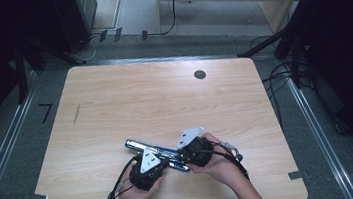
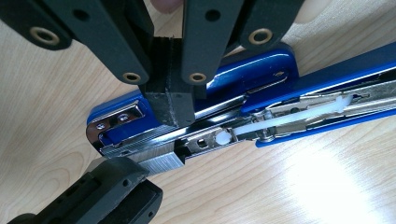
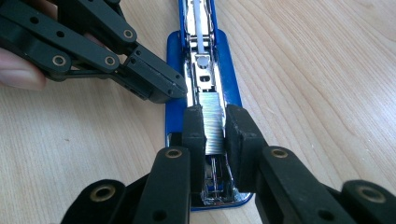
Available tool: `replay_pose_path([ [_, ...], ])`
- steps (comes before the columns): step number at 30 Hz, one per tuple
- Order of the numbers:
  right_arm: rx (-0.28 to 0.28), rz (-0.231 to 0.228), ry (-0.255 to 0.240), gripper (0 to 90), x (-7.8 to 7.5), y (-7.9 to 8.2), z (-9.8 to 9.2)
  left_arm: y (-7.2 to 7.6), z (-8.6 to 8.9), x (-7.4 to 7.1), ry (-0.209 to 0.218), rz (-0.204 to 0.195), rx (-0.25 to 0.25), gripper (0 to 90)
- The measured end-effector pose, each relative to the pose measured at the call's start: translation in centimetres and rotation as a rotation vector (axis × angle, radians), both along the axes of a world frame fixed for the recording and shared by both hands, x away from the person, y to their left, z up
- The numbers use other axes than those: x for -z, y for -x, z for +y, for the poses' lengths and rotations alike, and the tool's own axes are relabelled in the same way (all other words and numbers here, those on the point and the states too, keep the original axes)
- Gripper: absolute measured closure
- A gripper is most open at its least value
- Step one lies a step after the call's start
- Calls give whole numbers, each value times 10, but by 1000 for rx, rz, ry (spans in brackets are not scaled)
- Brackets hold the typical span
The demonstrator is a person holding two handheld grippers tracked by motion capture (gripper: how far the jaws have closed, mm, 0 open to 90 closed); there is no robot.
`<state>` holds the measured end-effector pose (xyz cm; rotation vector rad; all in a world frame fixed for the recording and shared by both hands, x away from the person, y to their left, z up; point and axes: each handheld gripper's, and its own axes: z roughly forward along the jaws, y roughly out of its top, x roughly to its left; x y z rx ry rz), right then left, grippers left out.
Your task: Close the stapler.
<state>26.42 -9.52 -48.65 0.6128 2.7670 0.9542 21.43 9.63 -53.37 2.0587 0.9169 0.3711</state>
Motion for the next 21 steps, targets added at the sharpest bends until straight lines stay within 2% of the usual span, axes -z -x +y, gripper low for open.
replay_pose_path([
  [21, -15, -27, 28, 794, 1, 1, 5, 0, 0, 0, -2, 0, 1, 900],
])
